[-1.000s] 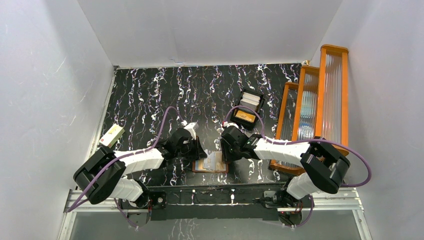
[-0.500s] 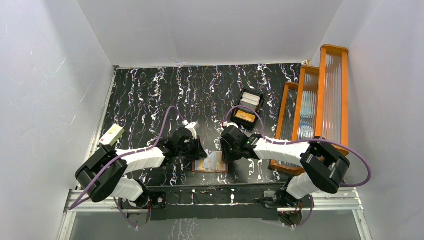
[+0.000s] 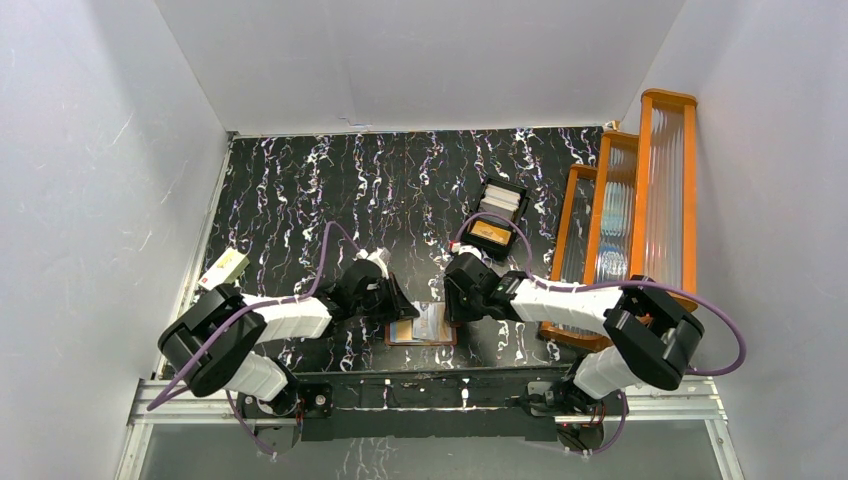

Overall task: Put the credit cards into the card holder
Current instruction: Insert the credit card into the card holder.

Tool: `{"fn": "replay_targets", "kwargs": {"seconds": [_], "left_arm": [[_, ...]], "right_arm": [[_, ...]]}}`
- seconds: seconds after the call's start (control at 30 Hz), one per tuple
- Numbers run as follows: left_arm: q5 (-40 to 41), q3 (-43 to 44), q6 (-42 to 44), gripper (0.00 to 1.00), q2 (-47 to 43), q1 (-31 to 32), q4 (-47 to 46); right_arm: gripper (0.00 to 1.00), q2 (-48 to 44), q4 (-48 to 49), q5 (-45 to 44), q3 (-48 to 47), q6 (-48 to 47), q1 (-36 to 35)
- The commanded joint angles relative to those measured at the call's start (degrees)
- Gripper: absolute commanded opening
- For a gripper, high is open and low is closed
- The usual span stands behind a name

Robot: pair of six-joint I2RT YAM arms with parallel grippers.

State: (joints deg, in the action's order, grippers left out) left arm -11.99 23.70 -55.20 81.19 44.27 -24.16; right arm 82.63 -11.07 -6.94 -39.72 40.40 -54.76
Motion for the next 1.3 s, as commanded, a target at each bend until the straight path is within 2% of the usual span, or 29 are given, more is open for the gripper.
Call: {"fn": "replay_targets", "kwargs": {"seconds": [0.0,0.23,0.63,0.77,0.97,1.1,1.27], "left_arm": [[-0.12,-0.98,-2.36,0.00,2.42,0.83,0.47],[7.35,-1.82,-3.91,0.00,1.41,2.68,1.72],[15.37,-6.67,-6.67,0.00,-8.44,3.24,4.17],[15.17,-7.92,-6.39,0.00,-8.93,3.28,1.71],[10.75,-7.88,-6.77,0.00,-3.14,4.28,-4.61],[10.21,-7.03,-6.33,0.15,-1.03,5.00,-5.06],[12.90,-5.14,-5.64,0.32,-5.68,5.04,1.98]], "right_arm": [[0.38,0.63,2.67,0.55,2.17,2.42,-0.43],[0.38,0.86,3.68,1.31,2.46,3.04,-0.41],[0.37,0.23,3.77,1.06,3.09,3.87,-0.29],[0.36,0.33,3.93,1.37,3.06,3.92,-0.28],[0.35,0.50,5.04,2.01,3.31,5.02,-0.30],[0.35,0.53,5.25,2.23,3.24,5.51,-0.13],[0.39,-1.83,3.05,1.45,2.68,5.65,0.55]]}}
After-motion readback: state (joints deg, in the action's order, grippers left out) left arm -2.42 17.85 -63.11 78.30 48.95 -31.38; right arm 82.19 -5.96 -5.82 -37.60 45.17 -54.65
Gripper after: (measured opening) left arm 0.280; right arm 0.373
